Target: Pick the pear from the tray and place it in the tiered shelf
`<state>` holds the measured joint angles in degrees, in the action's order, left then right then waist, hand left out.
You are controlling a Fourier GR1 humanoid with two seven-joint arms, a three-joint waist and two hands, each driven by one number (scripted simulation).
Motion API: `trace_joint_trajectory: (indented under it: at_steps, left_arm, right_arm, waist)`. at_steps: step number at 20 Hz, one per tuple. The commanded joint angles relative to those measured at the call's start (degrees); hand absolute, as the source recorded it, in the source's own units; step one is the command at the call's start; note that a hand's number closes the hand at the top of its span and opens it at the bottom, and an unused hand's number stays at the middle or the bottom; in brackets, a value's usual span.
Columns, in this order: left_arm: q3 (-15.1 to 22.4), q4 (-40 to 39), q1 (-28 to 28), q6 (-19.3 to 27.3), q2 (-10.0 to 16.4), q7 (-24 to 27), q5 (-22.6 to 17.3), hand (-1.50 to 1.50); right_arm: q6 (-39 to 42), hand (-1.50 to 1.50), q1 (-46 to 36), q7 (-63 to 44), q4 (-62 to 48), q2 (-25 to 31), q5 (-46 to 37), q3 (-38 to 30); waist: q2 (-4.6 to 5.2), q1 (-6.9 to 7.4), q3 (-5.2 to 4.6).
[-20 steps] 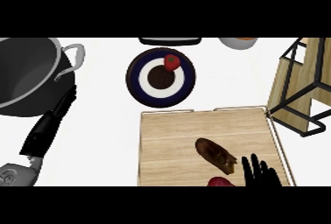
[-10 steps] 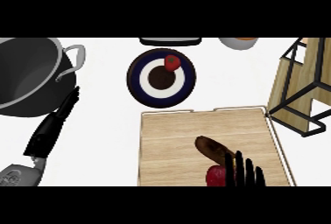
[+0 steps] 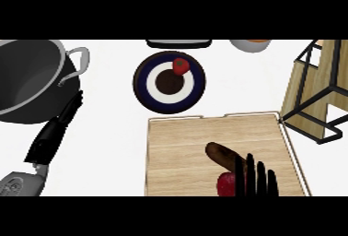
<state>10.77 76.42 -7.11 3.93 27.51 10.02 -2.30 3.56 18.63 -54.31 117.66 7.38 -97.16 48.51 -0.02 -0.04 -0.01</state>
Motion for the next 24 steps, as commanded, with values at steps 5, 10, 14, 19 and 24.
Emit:
trace_joint_trajectory:
  at_steps: [5, 10, 14, 19, 24]
  left_arm:
    - [-2.87, 2.34, 1.05, -2.12, -0.42, -1.21, 1.70, 0.00]
    - [-4.69, 1.74, 1.21, -3.92, -0.25, 0.45, 1.54, 0.00]
    - [-5.00, 3.31, 1.91, -5.37, -0.90, -1.24, 2.42, 0.00]
    - [-5.04, 2.68, 0.13, -5.15, -3.01, -2.58, 4.87, 0.00]
    - [-5.28, 2.52, -1.36, -4.77, -5.62, -4.11, 6.38, 0.00]
  right_arm:
    - [-6.90, -1.50, -0.58, -3.69, -6.99, -0.67, -1.80, 1.40]
    - [-10.91, -1.50, -3.28, -4.11, -16.08, -3.88, -1.12, -0.09]
    - [-4.89, -1.50, -9.50, -4.46, -16.05, -7.04, 0.79, -2.74]
    - [-6.47, -1.50, -7.98, -4.40, -15.12, -4.91, 1.58, -2.68]
    - [-11.56, 1.50, -6.58, -0.56, -18.66, -2.92, 5.65, -4.07]
  waist:
    - [-0.08, 0.02, 0.03]
    - [-0.03, 0.07, 0.03]
    - [0.01, 0.29, 0.01]
    - [-0.02, 0.10, 0.02]
    - [-0.02, 0.01, 0.03]
